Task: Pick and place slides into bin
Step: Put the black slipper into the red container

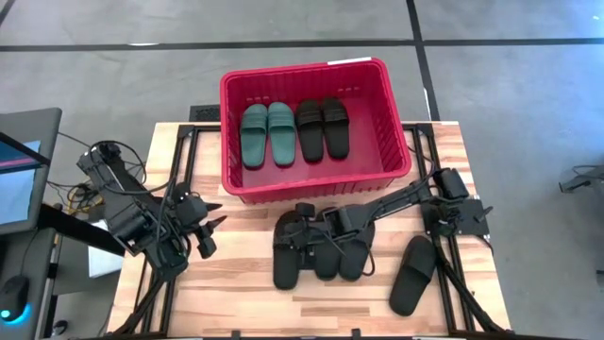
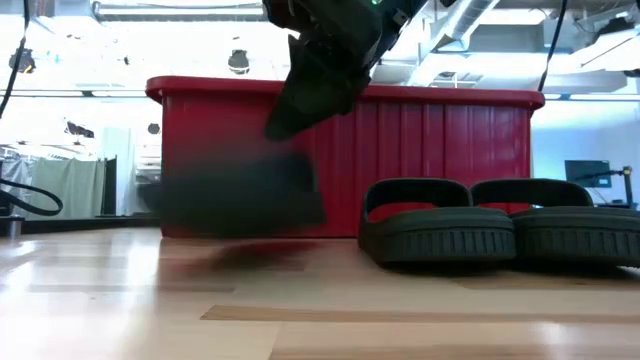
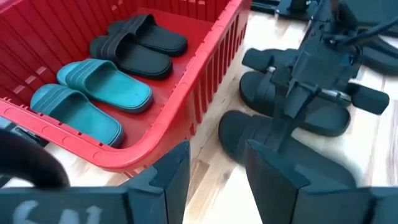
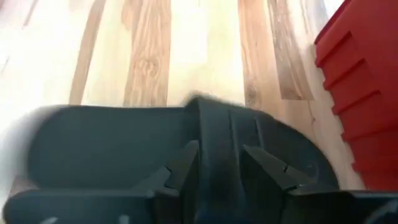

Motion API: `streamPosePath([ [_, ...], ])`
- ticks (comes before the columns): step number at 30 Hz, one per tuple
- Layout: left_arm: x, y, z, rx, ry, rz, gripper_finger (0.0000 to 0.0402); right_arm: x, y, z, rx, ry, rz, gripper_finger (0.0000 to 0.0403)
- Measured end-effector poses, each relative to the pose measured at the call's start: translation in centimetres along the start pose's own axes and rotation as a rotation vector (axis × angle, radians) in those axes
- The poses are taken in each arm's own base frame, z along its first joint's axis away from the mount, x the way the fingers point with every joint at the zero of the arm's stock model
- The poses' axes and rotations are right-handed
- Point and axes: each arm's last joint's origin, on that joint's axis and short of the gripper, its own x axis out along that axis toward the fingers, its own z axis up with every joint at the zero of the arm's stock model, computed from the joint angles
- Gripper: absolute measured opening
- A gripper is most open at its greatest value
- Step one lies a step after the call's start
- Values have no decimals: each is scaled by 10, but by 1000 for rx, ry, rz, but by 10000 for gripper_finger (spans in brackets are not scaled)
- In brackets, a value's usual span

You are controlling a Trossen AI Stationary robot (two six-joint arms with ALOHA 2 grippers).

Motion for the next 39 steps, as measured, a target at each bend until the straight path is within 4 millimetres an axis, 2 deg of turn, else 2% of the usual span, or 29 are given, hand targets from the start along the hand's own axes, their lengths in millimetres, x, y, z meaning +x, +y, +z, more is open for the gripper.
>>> streamPosePath([
  [8,0,-4,2,-59,-26,-19,141,2,-14,1,39,10,38,144],
  [11,1,-13,4,-14,-25,-80,141,-8,-16,6,35,-9,108,159],
  [14,6,-30,5,65,-28,-118,141,-29,-17,13,8,-36,184,172],
  [18,21,-49,-1,132,9,-103,141,-62,-22,19,-34,-53,185,184],
  [22,45,-69,-13,214,80,-40,141,-93,-32,23,-55,-80,153,185],
  [29,94,-103,-41,374,214,50,141,-137,-52,24,-25,-116,41,173],
  [34,123,-125,-59,395,261,58,141,-171,-53,25,-25,-190,34,170],
  [39,140,-140,-61,366,242,-3,141,-209,-50,25,-29,-284,34,173],
])
